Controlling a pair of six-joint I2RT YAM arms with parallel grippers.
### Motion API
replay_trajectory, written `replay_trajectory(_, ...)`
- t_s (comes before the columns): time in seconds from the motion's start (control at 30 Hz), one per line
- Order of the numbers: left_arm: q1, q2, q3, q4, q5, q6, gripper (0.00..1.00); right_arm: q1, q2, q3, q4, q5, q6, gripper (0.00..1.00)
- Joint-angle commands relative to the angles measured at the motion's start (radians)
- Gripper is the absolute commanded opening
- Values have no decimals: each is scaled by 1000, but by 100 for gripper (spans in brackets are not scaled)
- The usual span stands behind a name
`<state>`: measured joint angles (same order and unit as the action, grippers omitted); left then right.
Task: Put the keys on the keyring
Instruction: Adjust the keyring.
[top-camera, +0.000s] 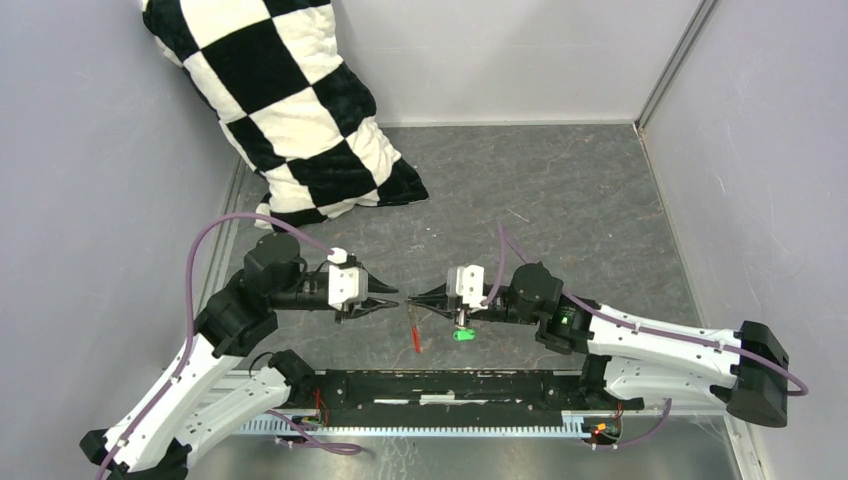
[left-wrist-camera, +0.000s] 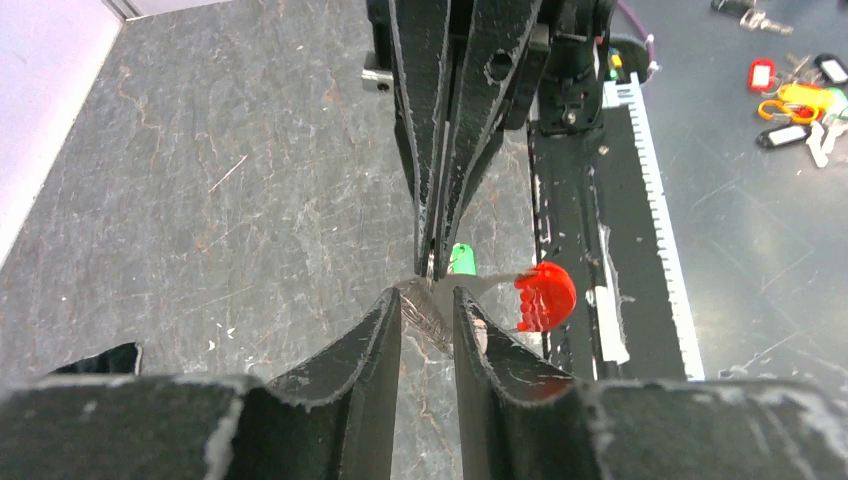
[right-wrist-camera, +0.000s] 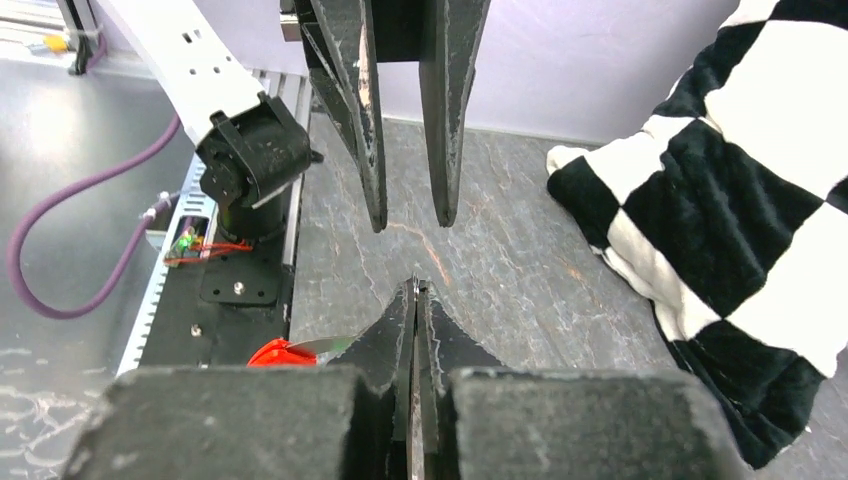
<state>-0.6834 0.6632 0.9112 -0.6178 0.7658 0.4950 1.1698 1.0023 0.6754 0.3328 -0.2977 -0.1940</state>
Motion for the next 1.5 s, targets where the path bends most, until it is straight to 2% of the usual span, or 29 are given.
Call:
replay_trajectory(0.0,-5,-5,-11,103,27,-184,31,4,-19,-52,298,-8,107,1)
replay_trajectory(0.17,-6,-7,-23,53,55,-156,31,3,-10,-68,379,-10,151,1)
replay_trajectory(0.37,-6,-17,-37,46,4,-132,41,2,1,-49,348,-30,144,1)
replay_trajectory(0.57,-6,-18,-33,85,2,-167,45,3,8,-33,320,-44,131,1)
replay_trajectory(0.83,-5,-11,-44,93,77,-193,40,4,17,-23,321,-61,136,1)
replay_trajectory(1.2,-5,-10,-55,119,83,-205,36,4,46,-23,358,-80,158,1)
replay_trajectory(1.37,-5,-18,-64,93,83,-179,23,7,47,-24,368,-81,163,1)
replay_trajectory(1.47,-5,-23,-67,79,79,-169,21,8,46,-25,368,-78,165,1)
